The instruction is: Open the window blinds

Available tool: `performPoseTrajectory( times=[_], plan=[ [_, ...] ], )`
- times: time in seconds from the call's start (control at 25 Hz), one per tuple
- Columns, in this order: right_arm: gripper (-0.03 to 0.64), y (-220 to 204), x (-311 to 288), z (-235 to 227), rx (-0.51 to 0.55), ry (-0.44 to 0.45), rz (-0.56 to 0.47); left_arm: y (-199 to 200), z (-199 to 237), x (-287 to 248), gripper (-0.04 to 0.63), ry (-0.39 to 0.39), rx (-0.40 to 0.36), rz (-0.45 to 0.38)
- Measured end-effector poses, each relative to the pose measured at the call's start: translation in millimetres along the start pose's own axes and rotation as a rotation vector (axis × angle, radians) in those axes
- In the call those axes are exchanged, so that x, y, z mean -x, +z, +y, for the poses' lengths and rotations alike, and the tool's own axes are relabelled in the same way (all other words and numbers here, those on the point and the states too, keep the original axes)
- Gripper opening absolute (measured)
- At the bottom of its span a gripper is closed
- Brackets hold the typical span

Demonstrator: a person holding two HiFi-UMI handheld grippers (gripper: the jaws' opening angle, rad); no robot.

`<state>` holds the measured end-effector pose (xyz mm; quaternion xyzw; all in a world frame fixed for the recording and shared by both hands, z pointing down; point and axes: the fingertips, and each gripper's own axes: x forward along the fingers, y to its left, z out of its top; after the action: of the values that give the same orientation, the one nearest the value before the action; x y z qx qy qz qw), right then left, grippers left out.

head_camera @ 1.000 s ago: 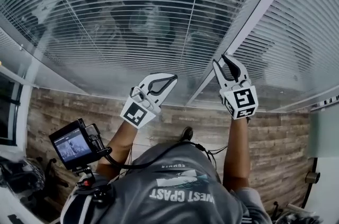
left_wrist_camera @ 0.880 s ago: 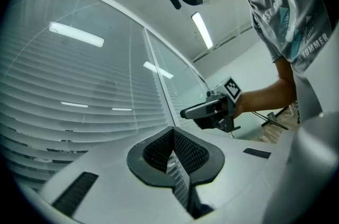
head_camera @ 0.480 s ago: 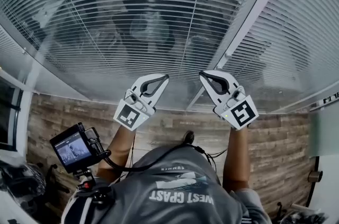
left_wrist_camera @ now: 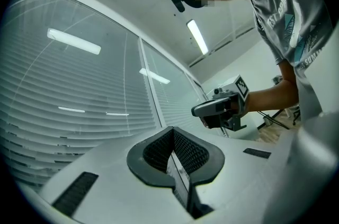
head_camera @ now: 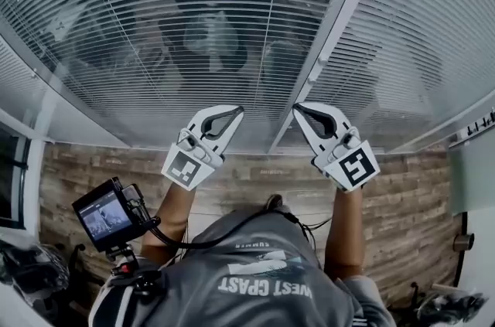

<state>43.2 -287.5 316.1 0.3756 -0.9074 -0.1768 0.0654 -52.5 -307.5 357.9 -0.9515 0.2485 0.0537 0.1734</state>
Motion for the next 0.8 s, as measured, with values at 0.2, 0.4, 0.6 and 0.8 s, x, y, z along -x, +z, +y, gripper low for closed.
performPoseTrajectory(
  times=[0.2,0.4,0.6,0.8],
  plan=[
    [0.003,13,33,20,0.006,0.01,-0.007,16,-36,7,0.0,-0.024,-0.088,0.004],
    [0.003,25,76,40,0.016,0.048,-0.027,33,-79,11,0.0,0.01,-0.087,0.023],
    [0.003,18,157,65,-0.018,0.088,-0.025,51,-159,2,0.0,0.06,-0.018,0.02],
    [0.003,26,268,110,-0.024,0.141,-0.068,84,-280,-2,0.0,0.08,-0.057,0.016]
  ],
)
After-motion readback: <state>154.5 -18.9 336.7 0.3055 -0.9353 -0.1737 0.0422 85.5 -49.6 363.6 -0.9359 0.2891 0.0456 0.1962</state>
